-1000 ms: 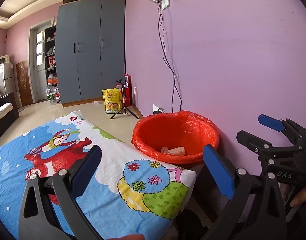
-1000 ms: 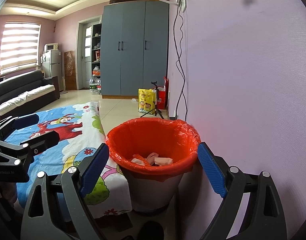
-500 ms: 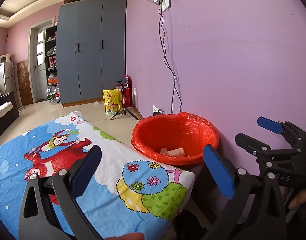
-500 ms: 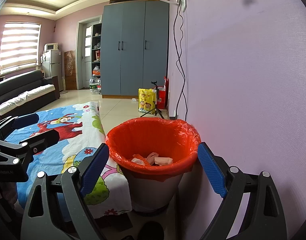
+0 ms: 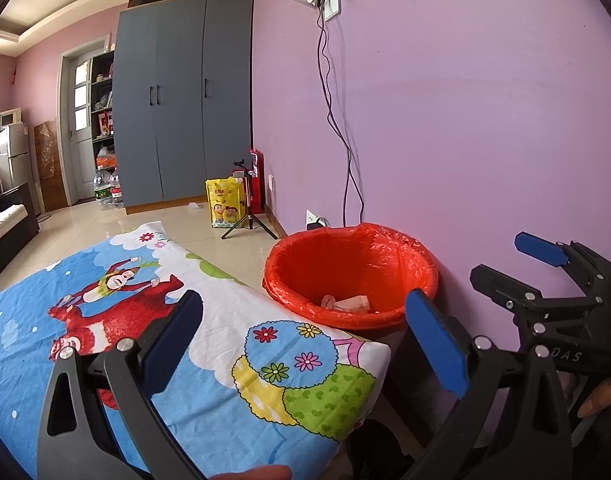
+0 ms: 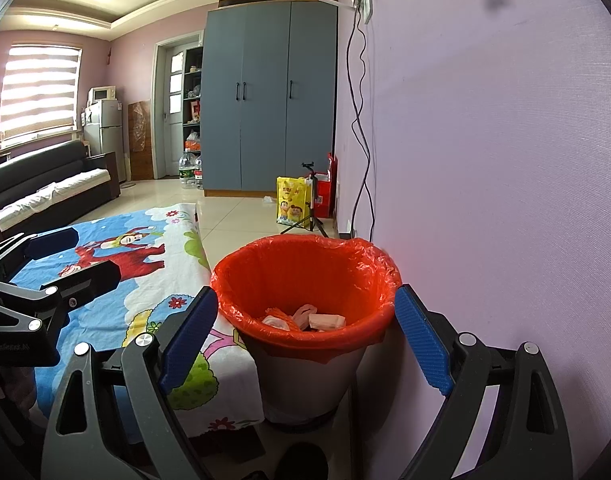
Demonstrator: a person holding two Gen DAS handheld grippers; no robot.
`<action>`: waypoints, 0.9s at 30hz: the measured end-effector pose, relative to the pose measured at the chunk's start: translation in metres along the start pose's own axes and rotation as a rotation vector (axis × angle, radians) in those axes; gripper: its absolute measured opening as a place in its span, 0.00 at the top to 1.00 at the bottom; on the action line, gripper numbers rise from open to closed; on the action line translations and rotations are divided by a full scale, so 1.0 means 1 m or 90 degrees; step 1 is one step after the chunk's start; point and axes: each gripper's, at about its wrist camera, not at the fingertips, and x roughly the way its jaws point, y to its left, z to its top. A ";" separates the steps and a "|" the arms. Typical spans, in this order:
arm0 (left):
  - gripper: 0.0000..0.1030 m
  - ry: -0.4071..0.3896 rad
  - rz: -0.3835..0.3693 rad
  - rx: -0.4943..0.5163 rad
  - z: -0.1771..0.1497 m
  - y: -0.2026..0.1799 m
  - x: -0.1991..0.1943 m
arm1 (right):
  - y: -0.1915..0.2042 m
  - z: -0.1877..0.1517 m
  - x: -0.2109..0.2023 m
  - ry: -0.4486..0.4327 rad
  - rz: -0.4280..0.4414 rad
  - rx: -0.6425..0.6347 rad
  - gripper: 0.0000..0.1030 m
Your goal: Collect trash
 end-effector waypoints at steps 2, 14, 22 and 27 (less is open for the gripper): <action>0.05 0.000 0.000 0.001 0.000 0.000 0.000 | 0.000 0.000 0.000 -0.001 0.001 0.000 0.18; 0.05 0.003 0.002 -0.001 -0.001 0.001 0.002 | 0.000 0.000 -0.006 -0.008 -0.002 0.007 0.18; 0.05 0.004 0.000 -0.003 -0.003 0.003 0.004 | -0.001 0.002 -0.006 -0.009 -0.004 0.010 0.18; 0.05 0.008 0.005 0.005 -0.003 0.001 0.005 | -0.001 0.002 -0.007 -0.010 -0.006 0.011 0.18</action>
